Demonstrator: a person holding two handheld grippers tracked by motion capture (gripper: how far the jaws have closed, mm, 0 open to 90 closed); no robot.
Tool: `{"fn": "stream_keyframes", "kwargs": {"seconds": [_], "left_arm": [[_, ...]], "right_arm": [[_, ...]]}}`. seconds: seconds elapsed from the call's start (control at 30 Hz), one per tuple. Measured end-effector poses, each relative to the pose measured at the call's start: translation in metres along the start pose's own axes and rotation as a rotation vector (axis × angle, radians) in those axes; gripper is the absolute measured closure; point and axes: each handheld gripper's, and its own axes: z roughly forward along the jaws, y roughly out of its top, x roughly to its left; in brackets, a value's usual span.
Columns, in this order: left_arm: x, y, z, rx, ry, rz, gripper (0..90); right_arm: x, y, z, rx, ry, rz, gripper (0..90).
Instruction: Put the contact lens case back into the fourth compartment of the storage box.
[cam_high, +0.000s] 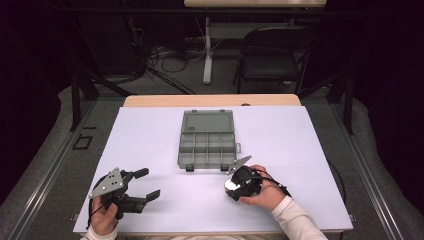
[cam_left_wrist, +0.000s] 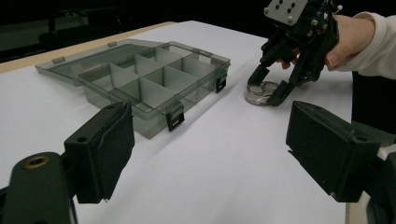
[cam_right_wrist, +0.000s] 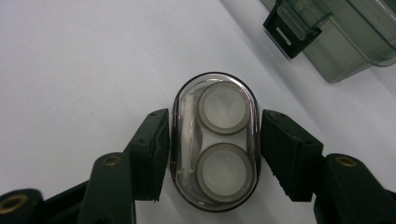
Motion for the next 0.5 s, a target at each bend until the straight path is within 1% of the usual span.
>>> {"fn": "stream_keyframes", "kwargs": {"seconds": [0.03,0.2,0.27,0.37,0.5], "left_arm": [[0.0,0.0,0.0,0.0,0.0,0.0,16.0],[0.0001,0.0,0.0,0.0,0.0,0.0,16.0],[0.0001,0.0,0.0,0.0,0.0,0.001,16.0],[0.0,0.0,0.0,0.0,-0.001,0.001,16.0],[0.0002,0.0,-0.0002,0.0,-0.003,0.0,16.0]], "right_arm": [[0.0004,-0.0001,-0.0001,0.001,0.001,0.007,43.2],[0.0002,0.0,-0.0001,0.0,0.009,0.011,45.4],[0.0002,0.0,-0.0003,0.0,0.009,0.013,47.7],[0.0002,0.0001,-0.0006,-0.001,0.004,0.008,47.9],[0.0001,0.0,-0.0006,0.0,0.006,0.013,48.1]]}}
